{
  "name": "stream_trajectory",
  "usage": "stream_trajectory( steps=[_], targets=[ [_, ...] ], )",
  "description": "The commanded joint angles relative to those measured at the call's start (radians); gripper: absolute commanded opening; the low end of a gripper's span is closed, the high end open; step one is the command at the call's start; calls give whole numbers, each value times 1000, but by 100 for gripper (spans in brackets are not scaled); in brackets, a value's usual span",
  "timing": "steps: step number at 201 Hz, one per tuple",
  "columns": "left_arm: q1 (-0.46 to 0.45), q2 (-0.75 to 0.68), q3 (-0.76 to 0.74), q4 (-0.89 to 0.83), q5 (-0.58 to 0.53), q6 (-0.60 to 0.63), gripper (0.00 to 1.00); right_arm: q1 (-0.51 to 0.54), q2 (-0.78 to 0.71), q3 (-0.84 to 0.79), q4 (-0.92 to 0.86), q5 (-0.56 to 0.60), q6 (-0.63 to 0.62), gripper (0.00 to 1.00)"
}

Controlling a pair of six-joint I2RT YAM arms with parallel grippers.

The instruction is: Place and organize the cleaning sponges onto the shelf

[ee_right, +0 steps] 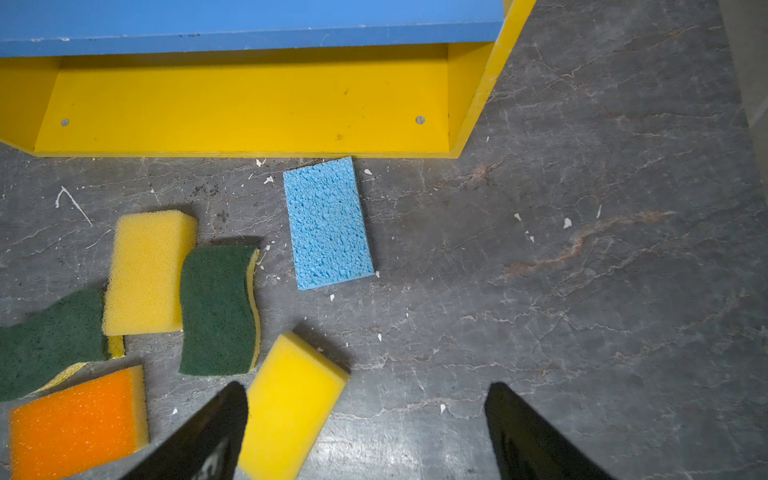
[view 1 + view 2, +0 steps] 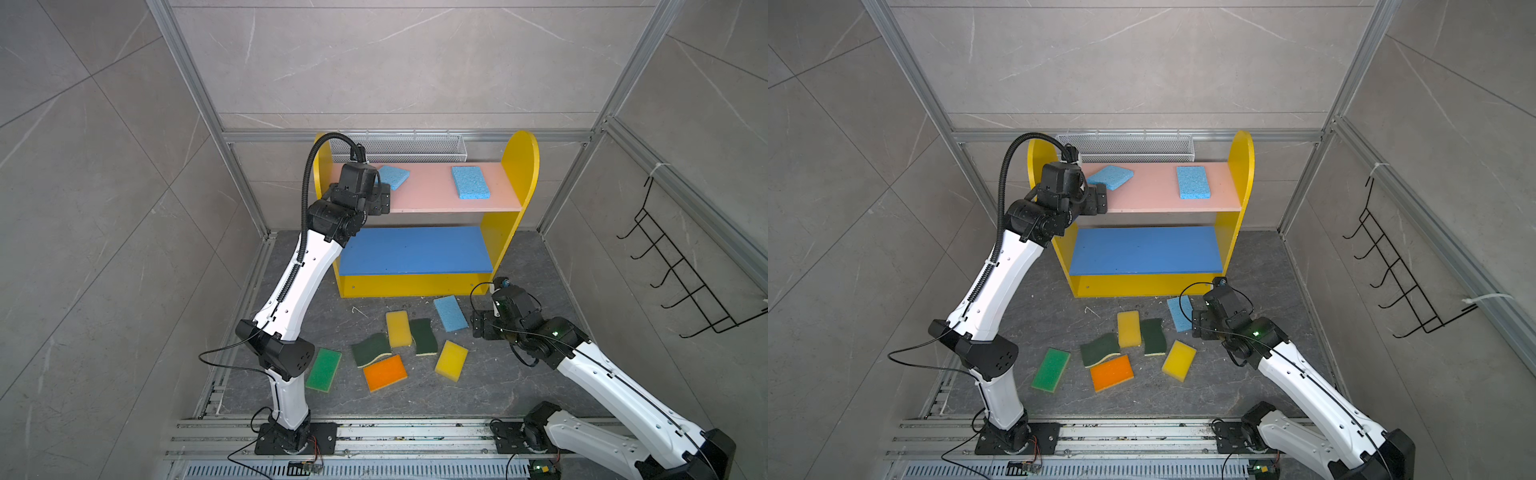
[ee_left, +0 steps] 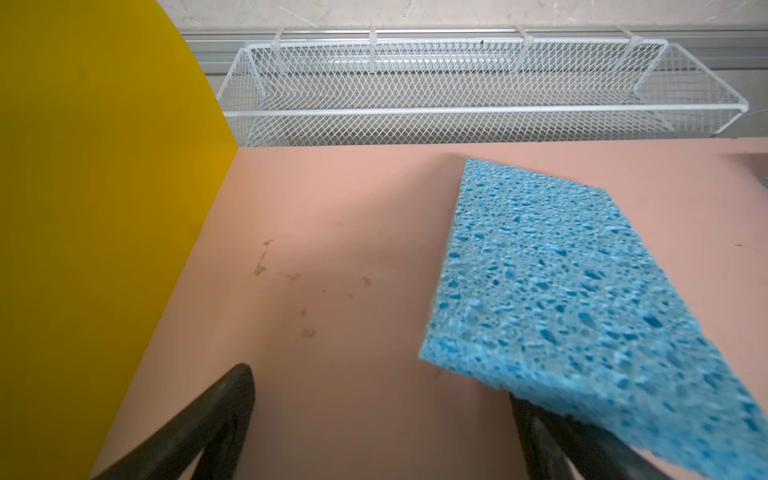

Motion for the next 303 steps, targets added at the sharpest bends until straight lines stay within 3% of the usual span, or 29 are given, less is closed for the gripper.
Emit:
stream_trajectory(
  steps=[1,54,100,125,148,205,303],
  targets=[
    [-1,-73,-48,12,67,-35,96,5,-11,13,-23,20,-14,92],
    [-10,-135,-75,-2,-42,0,91,4,-8,27,-27,8,-9,92],
    [-14,-194,-111,15,26,-13,91,4,-9,32,-30,-22,9,92],
    [-15,-209,-134,81,135,11,94,5,-13,40,-35,-25,8,92],
    [-15,-169,-90,86,223,14,96,4,-15,50,-41,-25,9,92],
    [-13,-14,93,-7,220,6,100,5,-31,65,-66,-5,-4,92],
    [-13,72,121,2,256,-7,100,5,-79,99,-135,75,-29,92]
  ],
)
